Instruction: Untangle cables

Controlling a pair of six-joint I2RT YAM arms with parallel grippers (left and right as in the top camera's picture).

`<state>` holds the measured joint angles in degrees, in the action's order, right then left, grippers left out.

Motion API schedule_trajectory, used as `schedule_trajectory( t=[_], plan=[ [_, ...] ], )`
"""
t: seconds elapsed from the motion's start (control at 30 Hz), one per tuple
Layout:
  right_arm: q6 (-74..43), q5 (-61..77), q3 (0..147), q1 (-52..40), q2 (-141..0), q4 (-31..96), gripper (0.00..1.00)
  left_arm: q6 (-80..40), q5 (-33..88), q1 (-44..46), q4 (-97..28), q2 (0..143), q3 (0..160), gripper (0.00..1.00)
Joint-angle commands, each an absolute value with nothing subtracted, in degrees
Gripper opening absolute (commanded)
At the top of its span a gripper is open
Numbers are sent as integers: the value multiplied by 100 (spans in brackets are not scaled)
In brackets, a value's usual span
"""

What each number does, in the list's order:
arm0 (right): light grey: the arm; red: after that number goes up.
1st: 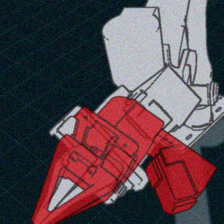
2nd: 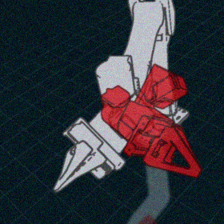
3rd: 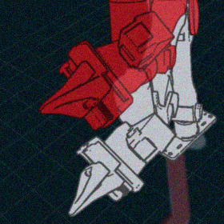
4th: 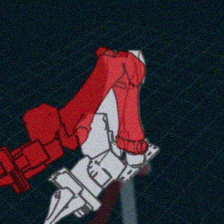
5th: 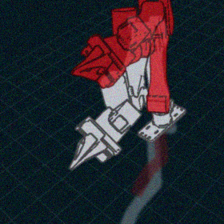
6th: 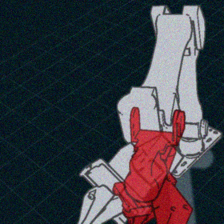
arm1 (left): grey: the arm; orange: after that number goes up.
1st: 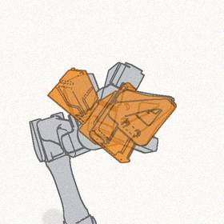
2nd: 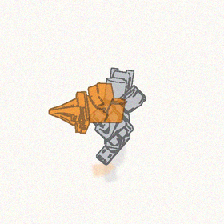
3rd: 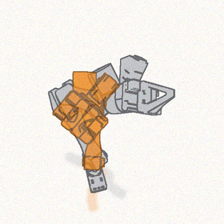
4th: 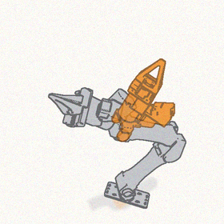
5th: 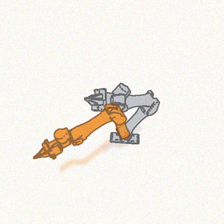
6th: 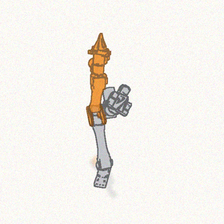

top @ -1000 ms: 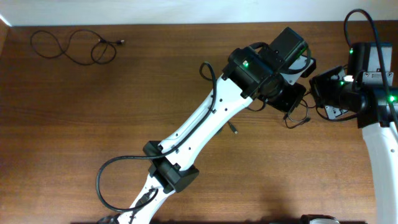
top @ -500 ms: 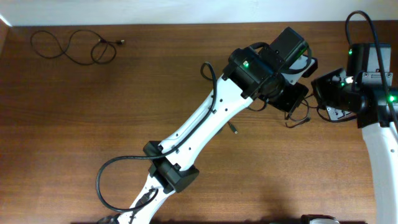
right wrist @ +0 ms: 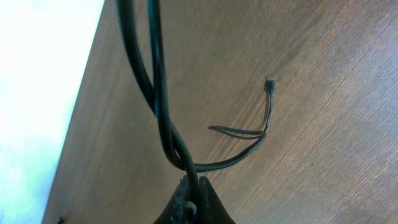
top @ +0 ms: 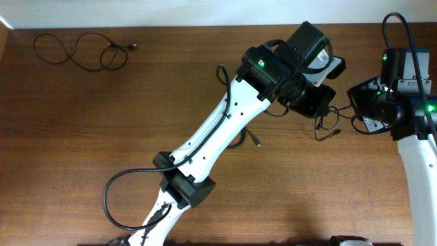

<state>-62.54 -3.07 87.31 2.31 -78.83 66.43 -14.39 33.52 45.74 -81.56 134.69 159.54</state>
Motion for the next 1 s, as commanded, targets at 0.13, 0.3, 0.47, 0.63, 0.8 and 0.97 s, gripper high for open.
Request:
schedule_trajectory(
  t=[0.13, 0.3, 0.47, 0.63, 0.8, 0.97],
  plan=[
    [-6173, -523, 8744, 263, -7913, 6681, 4, -1411, 5231, 4219, -8099, 13413, 16022, 0],
    [-6149, -397, 8744, 263, -7913, 6740, 4, -1413, 5728, 4117, -7977, 13413, 16022, 0],
    [-5975, 64, 8744, 263, -7913, 6735, 4, -1527, 5725, 4117, -7688, 13413, 16022, 0],
    [-5717, 178, 8744, 263, -7913, 6733, 4, -1984, 5725, 4117, -7498, 13413, 16022, 0],
    [-5756, 99, 8744, 263, -7913, 6753, 4, -2467, 5819, 4119, -7417, 13413, 16022, 0],
    [-5942, 1, 8744, 263, -7913, 6751, 4, -2877, 6519, 4093, -7411, 13413, 16022, 0]
  ],
)
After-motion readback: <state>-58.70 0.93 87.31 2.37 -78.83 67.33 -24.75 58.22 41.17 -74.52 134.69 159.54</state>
